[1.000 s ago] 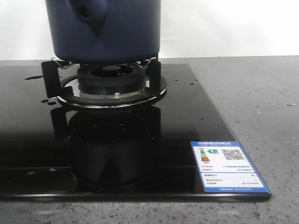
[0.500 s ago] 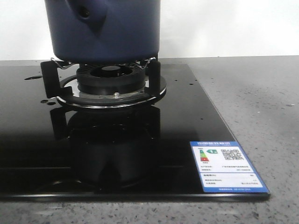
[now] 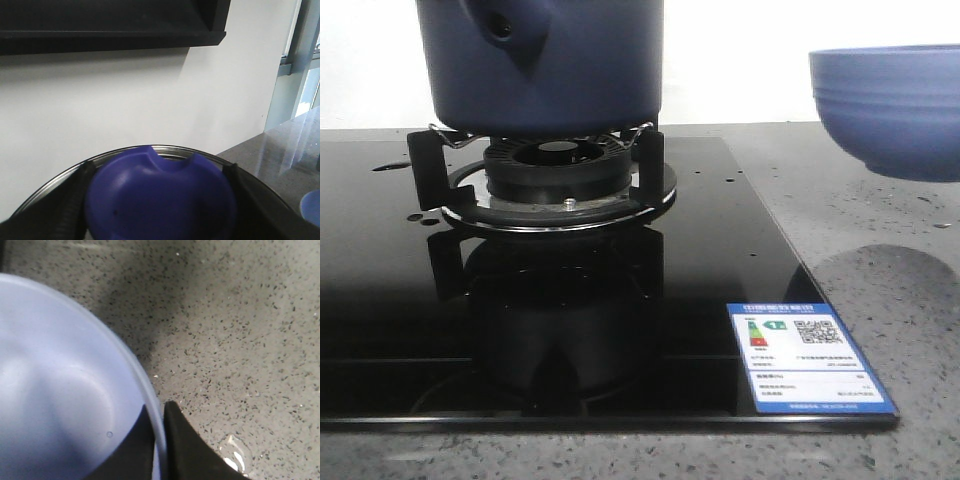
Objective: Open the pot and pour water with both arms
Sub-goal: 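Lower the bowl back onto the counter and open the right gripper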
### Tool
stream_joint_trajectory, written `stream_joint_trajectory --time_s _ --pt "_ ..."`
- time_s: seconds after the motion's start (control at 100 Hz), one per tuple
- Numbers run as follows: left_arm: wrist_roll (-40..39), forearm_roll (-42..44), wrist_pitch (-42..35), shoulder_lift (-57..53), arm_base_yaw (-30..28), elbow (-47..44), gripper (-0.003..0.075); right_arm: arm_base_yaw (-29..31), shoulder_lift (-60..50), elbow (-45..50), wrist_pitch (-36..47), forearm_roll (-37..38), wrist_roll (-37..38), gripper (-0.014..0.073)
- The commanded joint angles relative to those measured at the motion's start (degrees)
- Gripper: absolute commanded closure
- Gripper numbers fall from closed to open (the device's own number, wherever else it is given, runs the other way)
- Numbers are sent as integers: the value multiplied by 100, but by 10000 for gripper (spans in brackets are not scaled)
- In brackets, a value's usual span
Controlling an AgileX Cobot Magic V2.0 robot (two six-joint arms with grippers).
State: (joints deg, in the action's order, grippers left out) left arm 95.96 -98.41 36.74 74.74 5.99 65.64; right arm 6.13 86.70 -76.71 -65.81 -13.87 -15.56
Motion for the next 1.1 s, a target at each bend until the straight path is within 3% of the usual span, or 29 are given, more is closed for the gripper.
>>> stream_joint_trajectory --time_s 0.0,0.81,0.92,1.09 --pt "-49 -436 178 -166 40 221 393 35 -108 -200 137 -56 13 636" --pt "-49 -436 178 -166 40 221 393 35 242 -68 332 103 13 629" --pt "-49 -436 190 -166 40 221 393 35 242 -68 321 103 13 529" --pt "-49 -436 309 -166 40 221 393 35 242 -122 234 103 13 179"
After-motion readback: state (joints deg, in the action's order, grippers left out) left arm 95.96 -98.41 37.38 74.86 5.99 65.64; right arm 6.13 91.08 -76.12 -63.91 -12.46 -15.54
